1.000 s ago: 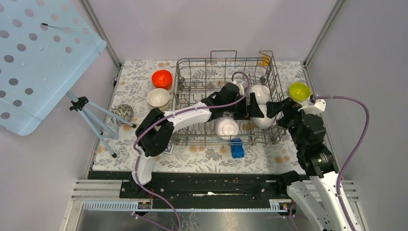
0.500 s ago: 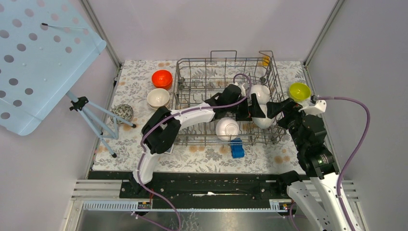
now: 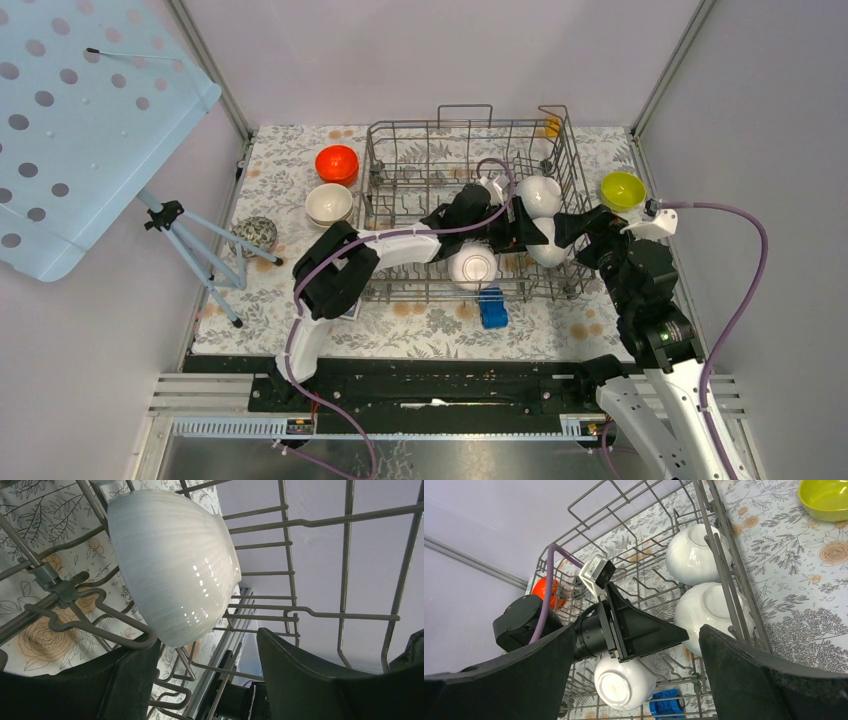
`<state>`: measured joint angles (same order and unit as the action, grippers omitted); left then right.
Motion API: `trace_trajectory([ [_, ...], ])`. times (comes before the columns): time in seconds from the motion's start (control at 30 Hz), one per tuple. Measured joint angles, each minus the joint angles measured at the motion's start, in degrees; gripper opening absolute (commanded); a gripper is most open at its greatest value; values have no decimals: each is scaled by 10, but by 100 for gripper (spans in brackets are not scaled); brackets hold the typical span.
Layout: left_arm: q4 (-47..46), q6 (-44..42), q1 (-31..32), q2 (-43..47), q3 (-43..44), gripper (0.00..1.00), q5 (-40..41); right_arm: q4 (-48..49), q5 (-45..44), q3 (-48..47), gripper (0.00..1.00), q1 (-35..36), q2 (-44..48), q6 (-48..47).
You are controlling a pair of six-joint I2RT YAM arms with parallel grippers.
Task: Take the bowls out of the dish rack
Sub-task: Pick up the bowl from the dish rack.
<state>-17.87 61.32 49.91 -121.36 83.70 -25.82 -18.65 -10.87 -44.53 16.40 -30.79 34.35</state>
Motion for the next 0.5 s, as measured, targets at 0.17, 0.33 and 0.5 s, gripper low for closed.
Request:
trace_trajectory([
  [0.17, -45, 14, 0, 0, -22, 65, -1, -1, 0, 2, 100, 0, 1, 0],
  [0.33, -86, 29, 0, 0, -40, 60, -2, -1, 0, 3, 100, 0, 2, 0],
  [0.5, -135, 45, 0, 0, -58, 56, -5, -1, 0, 6, 100, 0, 3, 0],
])
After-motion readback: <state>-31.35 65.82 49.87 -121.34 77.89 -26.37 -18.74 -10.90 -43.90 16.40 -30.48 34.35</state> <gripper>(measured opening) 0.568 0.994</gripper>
